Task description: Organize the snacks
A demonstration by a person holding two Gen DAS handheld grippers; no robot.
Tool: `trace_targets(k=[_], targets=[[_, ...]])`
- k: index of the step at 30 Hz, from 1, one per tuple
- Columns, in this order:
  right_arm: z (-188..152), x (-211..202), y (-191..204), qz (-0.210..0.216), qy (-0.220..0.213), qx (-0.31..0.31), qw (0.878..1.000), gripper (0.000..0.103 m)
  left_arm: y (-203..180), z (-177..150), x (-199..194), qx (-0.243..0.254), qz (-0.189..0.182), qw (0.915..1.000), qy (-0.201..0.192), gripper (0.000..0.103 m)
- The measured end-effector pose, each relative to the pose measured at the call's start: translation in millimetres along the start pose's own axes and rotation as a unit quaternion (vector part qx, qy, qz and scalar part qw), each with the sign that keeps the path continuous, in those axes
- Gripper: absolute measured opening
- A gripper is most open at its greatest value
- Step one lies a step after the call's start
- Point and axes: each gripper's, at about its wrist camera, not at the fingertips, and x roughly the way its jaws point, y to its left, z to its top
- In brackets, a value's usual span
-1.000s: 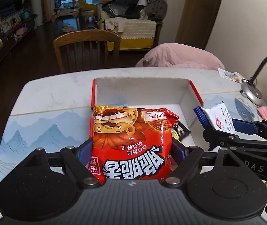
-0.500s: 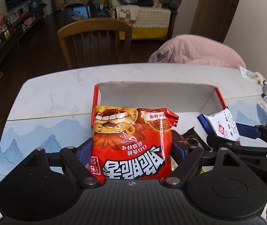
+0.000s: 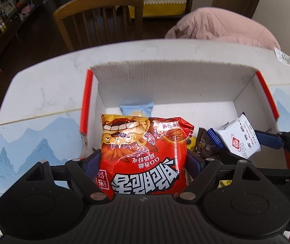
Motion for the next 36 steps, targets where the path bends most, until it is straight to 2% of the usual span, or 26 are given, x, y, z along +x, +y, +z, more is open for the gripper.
trace_targets(k=[8,18,26,33,36], targets=[[-1.4,8.6,-1.5,0.007,0.012,-0.001,1.0,0.058,0.7,-2.6,17.4,-0.004,0.0,0.9996,0.027,0.084],[-5.4,4.2,-1.8,0.008,0.007,-0.001,1.0,0.065,2.2,-4.4,13.3,-0.004,-0.015,0.9995,0.026,0.084],[-11.6,-19.8,-8.2,0.006,-0.019,0.019,1.0,0.081,10.5,-12.9,-7.1,-0.012,-0.033,0.9994,0.004,0.084],[-17.6,-42.8,-13.0,0.003,-0.036,0.037,0.999,0.083,13.0,-18.9,-21.0,-0.015,-0.046,0.9988,-0.009,0.085],[-21.7,-52.6,-14.5,0.004,-0.044,0.047,0.998,0.083,11.5,-21.5,-29.6,-0.01,-0.049,0.9986,-0.021,0.088]])
